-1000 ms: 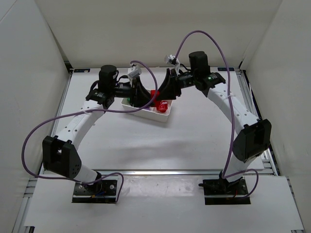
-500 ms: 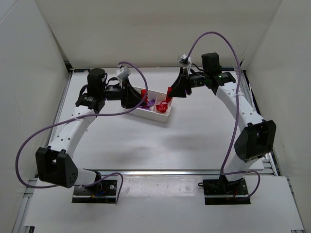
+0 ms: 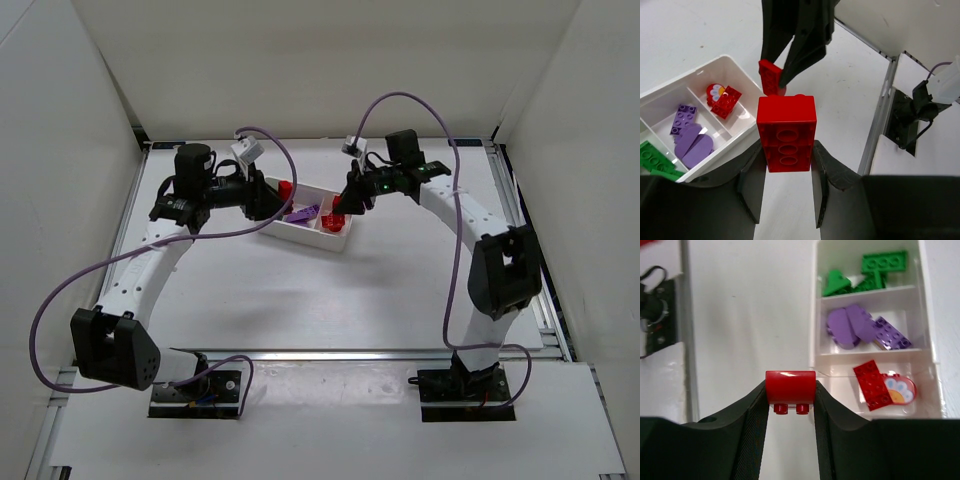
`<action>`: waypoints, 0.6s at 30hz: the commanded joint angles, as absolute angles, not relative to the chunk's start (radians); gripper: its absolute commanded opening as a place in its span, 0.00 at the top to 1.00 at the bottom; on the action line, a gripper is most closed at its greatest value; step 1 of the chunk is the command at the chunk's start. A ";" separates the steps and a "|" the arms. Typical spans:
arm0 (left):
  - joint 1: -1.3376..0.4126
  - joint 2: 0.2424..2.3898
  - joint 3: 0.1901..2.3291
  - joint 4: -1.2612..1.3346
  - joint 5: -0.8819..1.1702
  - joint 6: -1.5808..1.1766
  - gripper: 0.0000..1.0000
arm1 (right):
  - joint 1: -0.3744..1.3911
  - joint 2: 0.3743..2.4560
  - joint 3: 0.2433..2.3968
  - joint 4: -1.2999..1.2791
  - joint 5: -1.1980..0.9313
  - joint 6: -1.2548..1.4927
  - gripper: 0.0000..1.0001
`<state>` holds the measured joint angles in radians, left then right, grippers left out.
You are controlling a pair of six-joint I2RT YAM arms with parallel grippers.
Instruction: Sort the legos into containers by color
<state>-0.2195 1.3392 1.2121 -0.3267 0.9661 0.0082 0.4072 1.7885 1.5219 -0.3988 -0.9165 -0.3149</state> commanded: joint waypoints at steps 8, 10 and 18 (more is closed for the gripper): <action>-0.199 1.312 1.253 -0.382 0.936 0.051 0.90 | 0.391 1.977 1.631 -0.281 -0.773 -0.284 1.00; -0.196 1.315 1.256 -0.383 0.936 0.051 0.90 | 0.391 2.008 1.654 -0.299 -0.773 -0.294 0.96; -0.192 1.342 1.272 -0.400 0.940 0.069 0.90 | 0.391 2.045 1.704 -0.397 -0.805 -0.373 0.61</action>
